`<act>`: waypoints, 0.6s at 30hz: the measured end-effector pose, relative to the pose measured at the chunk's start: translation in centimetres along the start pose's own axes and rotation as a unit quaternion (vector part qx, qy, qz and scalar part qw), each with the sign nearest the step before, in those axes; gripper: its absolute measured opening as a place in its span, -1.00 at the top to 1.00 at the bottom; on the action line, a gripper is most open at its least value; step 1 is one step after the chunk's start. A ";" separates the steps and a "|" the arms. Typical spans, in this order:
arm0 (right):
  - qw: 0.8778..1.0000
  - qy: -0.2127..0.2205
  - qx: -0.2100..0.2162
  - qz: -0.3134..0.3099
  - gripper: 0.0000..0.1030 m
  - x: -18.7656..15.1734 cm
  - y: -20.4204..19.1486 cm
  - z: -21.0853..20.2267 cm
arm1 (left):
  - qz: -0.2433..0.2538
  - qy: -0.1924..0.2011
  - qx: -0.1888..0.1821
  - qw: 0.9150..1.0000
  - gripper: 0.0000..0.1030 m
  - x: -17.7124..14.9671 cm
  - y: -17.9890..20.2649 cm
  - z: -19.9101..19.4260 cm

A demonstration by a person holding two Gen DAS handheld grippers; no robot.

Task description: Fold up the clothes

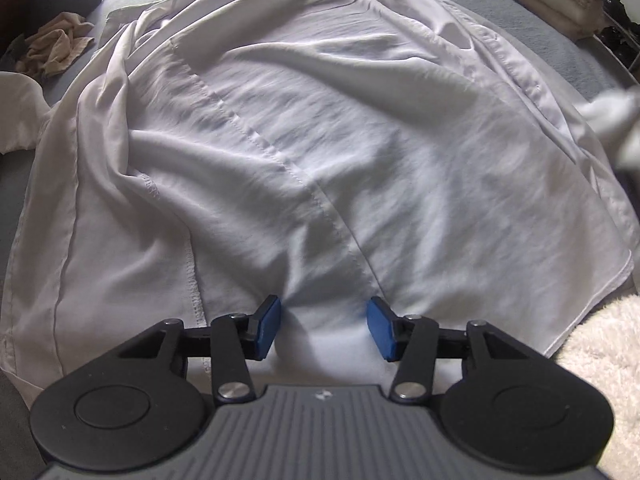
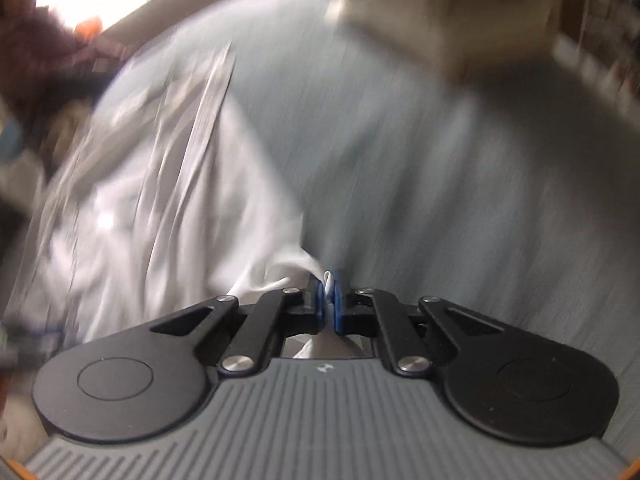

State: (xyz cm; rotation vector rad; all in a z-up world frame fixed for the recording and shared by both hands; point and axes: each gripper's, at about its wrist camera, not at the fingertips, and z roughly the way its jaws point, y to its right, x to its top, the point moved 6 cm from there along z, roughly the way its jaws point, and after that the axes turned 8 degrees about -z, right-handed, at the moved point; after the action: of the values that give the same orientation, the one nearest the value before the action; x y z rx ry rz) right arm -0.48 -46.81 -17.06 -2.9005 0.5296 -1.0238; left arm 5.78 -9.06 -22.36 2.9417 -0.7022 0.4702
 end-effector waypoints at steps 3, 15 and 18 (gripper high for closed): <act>0.994 0.071 -0.074 -0.023 0.93 7.0 2.6 -0.9 | 0.003 -0.007 0.006 1.000 0.03 0.2 0.1 0.1; 0.985 0.121 -0.120 -0.005 0.07 7.7 4.1 -2.6 | 0.001 -0.001 0.012 1.000 0.03 0.3 0.2 0.1; 0.997 0.074 -0.022 -0.012 0.07 3.0 0.3 -1.8 | 0.000 0.001 0.013 1.000 0.03 0.3 0.1 -0.3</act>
State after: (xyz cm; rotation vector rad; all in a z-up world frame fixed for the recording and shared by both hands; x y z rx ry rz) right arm 0.51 -47.91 -13.83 -2.8897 0.5302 -1.2540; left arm 5.92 -9.24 -21.94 2.9652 -0.7012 0.4866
